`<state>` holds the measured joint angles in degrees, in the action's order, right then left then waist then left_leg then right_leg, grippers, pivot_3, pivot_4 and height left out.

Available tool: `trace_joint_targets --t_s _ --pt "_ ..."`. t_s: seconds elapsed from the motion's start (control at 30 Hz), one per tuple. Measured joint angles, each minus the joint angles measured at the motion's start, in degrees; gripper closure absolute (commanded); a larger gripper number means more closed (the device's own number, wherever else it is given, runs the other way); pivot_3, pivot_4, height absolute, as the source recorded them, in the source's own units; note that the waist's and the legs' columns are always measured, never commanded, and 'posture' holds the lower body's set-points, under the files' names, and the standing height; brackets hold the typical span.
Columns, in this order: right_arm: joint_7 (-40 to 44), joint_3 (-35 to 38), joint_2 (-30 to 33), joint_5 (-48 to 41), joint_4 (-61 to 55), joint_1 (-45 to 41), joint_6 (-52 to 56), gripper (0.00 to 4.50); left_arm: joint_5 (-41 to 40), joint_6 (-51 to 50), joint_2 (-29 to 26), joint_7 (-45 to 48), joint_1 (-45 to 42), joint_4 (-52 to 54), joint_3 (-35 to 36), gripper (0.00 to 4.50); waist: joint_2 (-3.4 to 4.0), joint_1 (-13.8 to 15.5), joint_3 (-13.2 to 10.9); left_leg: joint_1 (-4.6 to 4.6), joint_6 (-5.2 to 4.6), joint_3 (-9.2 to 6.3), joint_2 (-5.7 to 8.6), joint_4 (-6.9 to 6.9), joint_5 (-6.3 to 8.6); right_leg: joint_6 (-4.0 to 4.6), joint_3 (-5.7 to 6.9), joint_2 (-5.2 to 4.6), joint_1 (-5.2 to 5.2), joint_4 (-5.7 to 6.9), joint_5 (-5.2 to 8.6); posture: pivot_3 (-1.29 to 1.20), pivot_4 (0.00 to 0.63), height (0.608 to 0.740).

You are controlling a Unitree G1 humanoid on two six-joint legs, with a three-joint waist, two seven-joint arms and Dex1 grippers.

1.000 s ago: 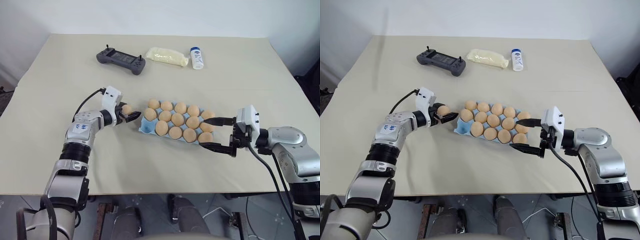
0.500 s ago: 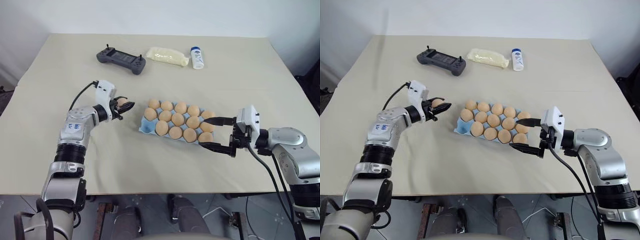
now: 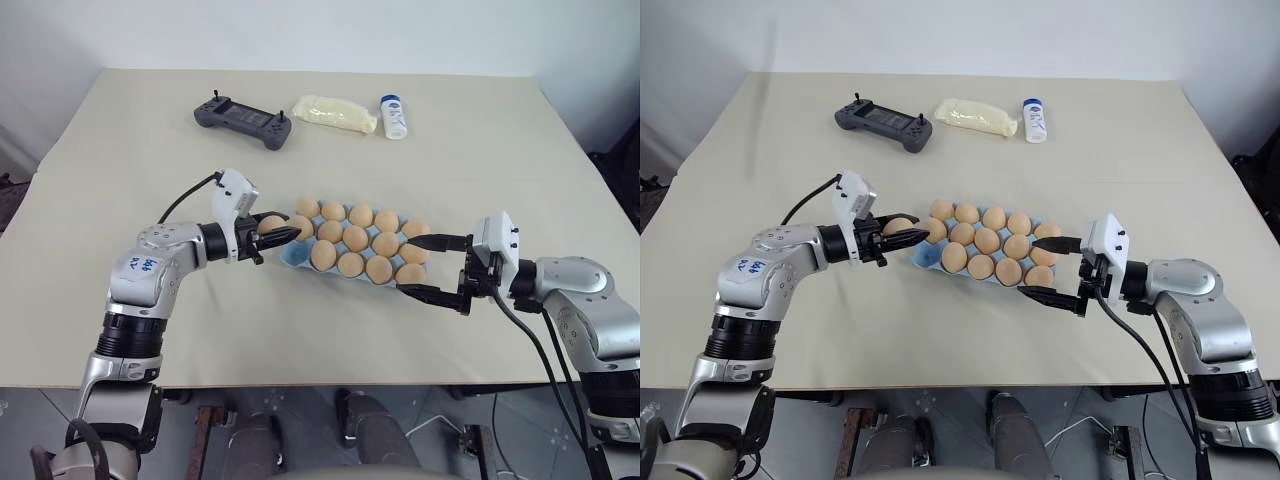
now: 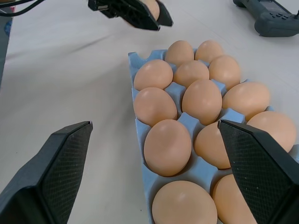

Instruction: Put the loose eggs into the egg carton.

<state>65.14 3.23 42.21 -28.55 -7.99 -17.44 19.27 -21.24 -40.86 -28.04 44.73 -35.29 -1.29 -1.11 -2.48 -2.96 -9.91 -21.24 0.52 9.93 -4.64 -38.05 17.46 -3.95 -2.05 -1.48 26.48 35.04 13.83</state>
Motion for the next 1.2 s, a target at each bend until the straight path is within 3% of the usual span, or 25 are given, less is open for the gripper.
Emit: trace_joint_targets --t_s 0.03,0.3,0.33,0.53,0.7,0.83,1.03,1.2 --pt "-0.1 0.0 0.0 0.0 -0.2 0.0 0.1 0.0 0.0 -0.1 0.2 0.0 0.0 0.5 -0.4 2.79 0.0 0.0 0.0 -0.01 0.0 0.0 0.0 0.0 0.0 0.0 -0.01 0.0 0.0 -0.01 0.0 0.0 0.15 0.74" --pt "-0.7 0.0 0.0 -0.1 -0.7 0.1 0.8 0.0 1.2 1.0 0.3 -0.2 -0.1 0.4 -2.1 0.11 0.0 -0.1 0.0 0.0 -0.01 -0.01 0.0 0.0 0.0 0.0 -0.01 0.0 0.01 0.0 0.0 0.0 0.15 0.74" --pt "-0.7 0.0 0.0 -0.1 -0.7 0.1 0.8 0.0 1.2 1.0 0.4 -0.2 -0.2 0.4 -2.1 0.02 0.0 0.0 0.0 0.0 0.0 -0.01 0.0 0.0 0.0 0.0 -0.01 0.0 0.01 0.0 0.0 0.0 0.15 0.74" --pt "-0.9 0.0 0.0 -0.1 -0.8 0.1 0.8 0.0 0.9 1.4 0.6 -2.2 -0.9 0.4 0.4 0.02 0.0 -0.1 0.0 0.0 0.0 -0.02 -0.01 0.01 0.0 -0.01 0.0 0.01 0.01 -0.01 0.0 0.0 0.15 0.74" --pt "-0.9 0.0 0.0 -0.2 -0.8 0.2 0.8 0.0 0.8 4.8 -2.6 -2.3 -0.1 0.6 4.7 0.02 0.0 -0.2 0.0 0.01 0.0 -0.01 -0.03 0.02 0.0 0.0 0.0 0.01 0.02 0.01 0.0 0.0 0.15 0.74" --pt "-0.8 0.3 0.0 -0.2 -0.8 0.5 0.7 0.0 -0.6 16.2 -3.7 0.3 5.6 1.4 11.9 0.02 0.01 -0.2 0.0 0.01 0.02 0.02 -0.06 0.04 0.01 0.01 0.01 -0.01 0.02 0.0 0.01 0.0 0.15 0.74" --pt "-0.7 1.2 0.0 -0.2 0.3 0.8 0.1 0.0 -1.0 19.8 -7.1 4.1 15.4 2.9 12.9 0.02 0.01 0.1 0.0 0.0 -0.01 0.03 -0.01 0.01 0.01 0.21 0.02 -0.08 0.0 -0.05 0.12 0.0 0.15 0.74" --pt "-0.1 1.9 0.0 0.1 1.9 2.2 -0.8 0.0 -2.0 21.4 -8.4 5.7 18.5 3.0 14.7 0.02 0.01 0.1 0.0 0.0 -0.03 0.03 -0.01 0.01 0.02 0.34 0.0 -0.1 -0.01 -0.07 0.19 0.0 0.15 0.74"
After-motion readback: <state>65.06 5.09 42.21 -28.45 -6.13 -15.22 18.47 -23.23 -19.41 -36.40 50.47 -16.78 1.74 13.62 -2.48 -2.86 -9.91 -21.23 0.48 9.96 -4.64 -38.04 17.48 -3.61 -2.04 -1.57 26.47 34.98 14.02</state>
